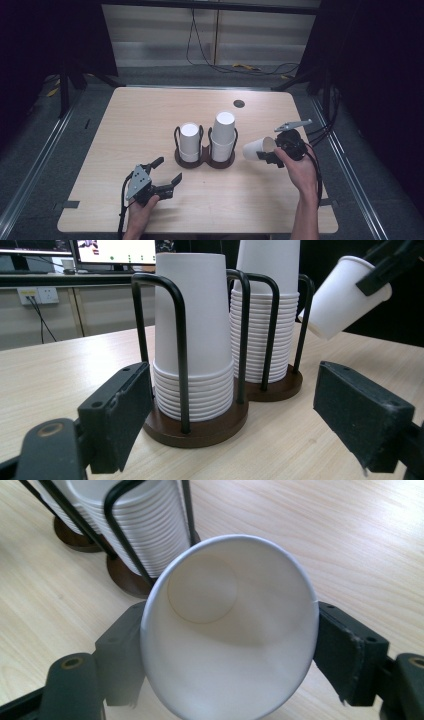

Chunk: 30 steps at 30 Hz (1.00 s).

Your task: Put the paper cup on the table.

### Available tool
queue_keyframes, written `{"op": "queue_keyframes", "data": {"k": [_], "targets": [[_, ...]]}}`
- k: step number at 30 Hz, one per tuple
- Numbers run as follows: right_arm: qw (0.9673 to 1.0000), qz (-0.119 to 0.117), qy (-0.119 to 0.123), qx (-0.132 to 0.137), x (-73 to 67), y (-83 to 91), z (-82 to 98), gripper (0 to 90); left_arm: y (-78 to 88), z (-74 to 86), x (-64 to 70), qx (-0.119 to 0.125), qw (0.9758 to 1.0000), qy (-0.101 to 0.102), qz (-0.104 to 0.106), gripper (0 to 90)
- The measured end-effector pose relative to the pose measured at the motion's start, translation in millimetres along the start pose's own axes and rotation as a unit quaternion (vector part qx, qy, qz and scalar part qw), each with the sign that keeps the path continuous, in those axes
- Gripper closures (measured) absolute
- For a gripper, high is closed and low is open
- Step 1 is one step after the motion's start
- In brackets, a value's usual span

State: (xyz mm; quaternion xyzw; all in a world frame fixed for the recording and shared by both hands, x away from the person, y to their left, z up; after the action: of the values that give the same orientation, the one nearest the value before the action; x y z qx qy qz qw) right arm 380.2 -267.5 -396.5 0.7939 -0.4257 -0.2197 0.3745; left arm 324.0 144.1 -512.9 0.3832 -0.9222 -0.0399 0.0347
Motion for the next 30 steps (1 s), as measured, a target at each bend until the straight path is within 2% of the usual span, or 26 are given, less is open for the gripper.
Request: {"op": "queue_keyframes", "data": {"k": [3, 7, 15, 18, 24, 30], "targets": [[0.9999, 0.006, 0.003, -0.016, 5.4, -2.9, -6.6, 22.8, -0.2, 0.0, -1.0, 0.0, 1.0, 0.001, 0.004, 15.6], [0.9991, 0.014, 0.005, -0.041, 12.2, -6.3, -14.5, 22.7, 1.2, 0.4, 0.5, 0.006, 0.9999, -0.001, -0.011, 15.6], [0.9968, 0.02, 0.006, -0.077, 20.6, -12.4, -26.0, 22.3, 1.9, 0.7, -0.1, 0.01, 0.9999, 0.003, -0.012, 15.5], [0.9947, 0.028, 0.008, -0.099, 23.3, -16.7, -28.2, 22.0, 1.9, 0.7, -0.1, 0.01, 0.9999, 0.003, -0.011, 15.5], [0.9882, 0.047, 0.019, -0.145, 26.9, -28.7, -31.5, 21.6, 1.9, 0.8, -0.3, 0.01, 0.9999, 0.004, -0.011, 15.5], [0.9853, 0.055, 0.021, -0.16, 30.4, -37.3, -31.9, 21.3, 2.0, 0.6, -1.0, 0.007, 0.9999, 0.004, -0.012, 15.5]]}}
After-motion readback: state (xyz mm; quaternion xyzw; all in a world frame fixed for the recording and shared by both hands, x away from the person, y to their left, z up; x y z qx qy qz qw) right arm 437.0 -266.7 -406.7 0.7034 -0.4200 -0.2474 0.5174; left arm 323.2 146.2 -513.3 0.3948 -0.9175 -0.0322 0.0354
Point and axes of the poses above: each handheld gripper's, and its own axes: y roughly backward along the jaws, z roughly out of its underside, x roughly to its right, the point moved 1 cm from there along -y, roughly forward along the jaws, and after that the axes turned 1 degree about -x, right-handed, at the moved point
